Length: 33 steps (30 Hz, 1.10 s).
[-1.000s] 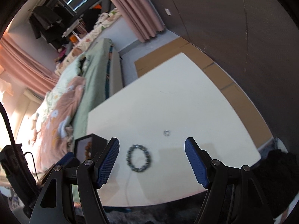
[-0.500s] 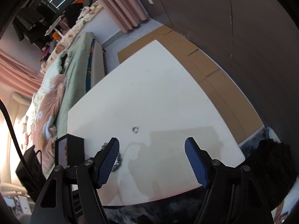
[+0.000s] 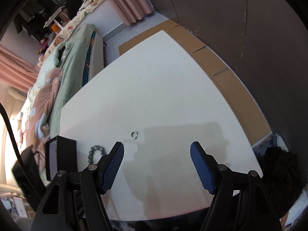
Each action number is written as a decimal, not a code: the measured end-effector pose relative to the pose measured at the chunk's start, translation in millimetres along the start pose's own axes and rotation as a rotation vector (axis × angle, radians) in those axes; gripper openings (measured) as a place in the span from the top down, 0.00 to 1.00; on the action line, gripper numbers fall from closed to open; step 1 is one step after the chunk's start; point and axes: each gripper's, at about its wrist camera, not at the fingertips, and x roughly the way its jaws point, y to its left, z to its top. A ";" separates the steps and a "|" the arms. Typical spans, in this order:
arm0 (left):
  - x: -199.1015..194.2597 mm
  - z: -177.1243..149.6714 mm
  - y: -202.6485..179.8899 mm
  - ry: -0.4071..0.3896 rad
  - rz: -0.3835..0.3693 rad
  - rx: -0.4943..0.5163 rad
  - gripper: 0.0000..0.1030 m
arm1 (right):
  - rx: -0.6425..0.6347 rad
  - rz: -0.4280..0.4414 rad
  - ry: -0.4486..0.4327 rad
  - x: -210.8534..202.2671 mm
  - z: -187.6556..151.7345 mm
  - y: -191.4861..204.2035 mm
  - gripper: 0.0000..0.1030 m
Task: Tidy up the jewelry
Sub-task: 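Grasp the grey beaded bracelet with the left gripper while the right gripper grasps the silver ring, then lower the bracelet and ring into the black box and open both grippers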
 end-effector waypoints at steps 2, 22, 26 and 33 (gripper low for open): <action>-11.0 4.0 4.0 -0.033 -0.023 -0.015 0.92 | -0.015 0.007 0.001 3.6 1.4 4.0 0.37; -85.1 17.9 45.7 -0.229 -0.086 -0.133 0.92 | -0.157 -0.080 0.043 52.1 9.0 47.4 0.68; -101.2 18.4 55.2 -0.263 -0.094 -0.157 0.92 | -0.188 -0.123 0.031 55.0 7.1 54.7 0.77; -125.1 13.4 74.4 -0.309 -0.084 -0.199 0.92 | -0.202 -0.115 0.030 53.3 3.4 61.5 0.88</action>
